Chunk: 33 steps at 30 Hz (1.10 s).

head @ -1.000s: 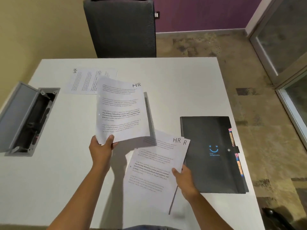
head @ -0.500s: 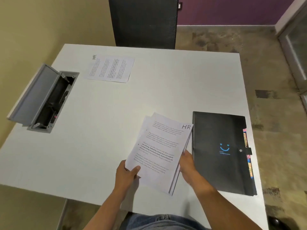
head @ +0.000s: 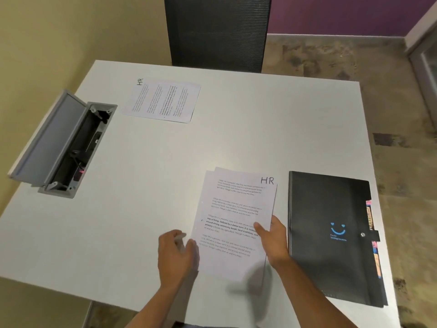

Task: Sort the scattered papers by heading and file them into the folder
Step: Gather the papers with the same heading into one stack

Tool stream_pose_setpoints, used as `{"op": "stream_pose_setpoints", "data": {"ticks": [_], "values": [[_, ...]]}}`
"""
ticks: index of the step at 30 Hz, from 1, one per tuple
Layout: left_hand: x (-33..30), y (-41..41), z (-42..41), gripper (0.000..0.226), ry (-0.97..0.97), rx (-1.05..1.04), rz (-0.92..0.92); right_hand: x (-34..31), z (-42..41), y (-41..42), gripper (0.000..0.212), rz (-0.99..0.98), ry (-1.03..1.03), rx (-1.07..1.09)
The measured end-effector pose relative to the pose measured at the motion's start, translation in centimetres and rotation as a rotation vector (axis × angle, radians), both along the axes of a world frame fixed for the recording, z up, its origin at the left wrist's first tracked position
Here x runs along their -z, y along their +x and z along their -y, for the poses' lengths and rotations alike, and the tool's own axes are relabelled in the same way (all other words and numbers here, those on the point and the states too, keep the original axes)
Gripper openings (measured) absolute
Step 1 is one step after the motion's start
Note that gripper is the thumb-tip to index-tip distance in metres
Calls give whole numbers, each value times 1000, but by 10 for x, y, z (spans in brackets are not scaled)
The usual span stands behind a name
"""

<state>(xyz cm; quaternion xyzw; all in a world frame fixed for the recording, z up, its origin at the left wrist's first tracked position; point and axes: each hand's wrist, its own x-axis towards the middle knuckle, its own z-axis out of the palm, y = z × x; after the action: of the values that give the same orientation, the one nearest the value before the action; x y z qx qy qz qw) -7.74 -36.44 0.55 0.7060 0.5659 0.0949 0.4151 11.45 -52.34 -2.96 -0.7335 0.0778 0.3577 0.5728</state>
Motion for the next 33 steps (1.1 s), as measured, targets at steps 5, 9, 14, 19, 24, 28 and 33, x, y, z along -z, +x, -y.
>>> {"op": "stream_pose_setpoints", "data": {"ticks": [5,9,14,19,24,28,33], "values": [[14,45,-83,19,249,343,-60,-1,-27,17,32,69,44,79],[22,104,-145,25,376,502,-102,-2,-57,37,25,113,-20,95],[39,171,-211,36,470,638,-149,5,-86,54,22,95,-14,129],[55,224,-256,46,574,676,-195,11,-107,70,13,80,-30,146],[58,268,-298,46,646,731,-333,16,-116,81,16,68,-11,143],[54,291,-309,34,621,703,-374,20,-115,82,19,65,-19,129],[49,290,-313,21,726,747,-423,22,-111,81,20,37,-27,108]]}}
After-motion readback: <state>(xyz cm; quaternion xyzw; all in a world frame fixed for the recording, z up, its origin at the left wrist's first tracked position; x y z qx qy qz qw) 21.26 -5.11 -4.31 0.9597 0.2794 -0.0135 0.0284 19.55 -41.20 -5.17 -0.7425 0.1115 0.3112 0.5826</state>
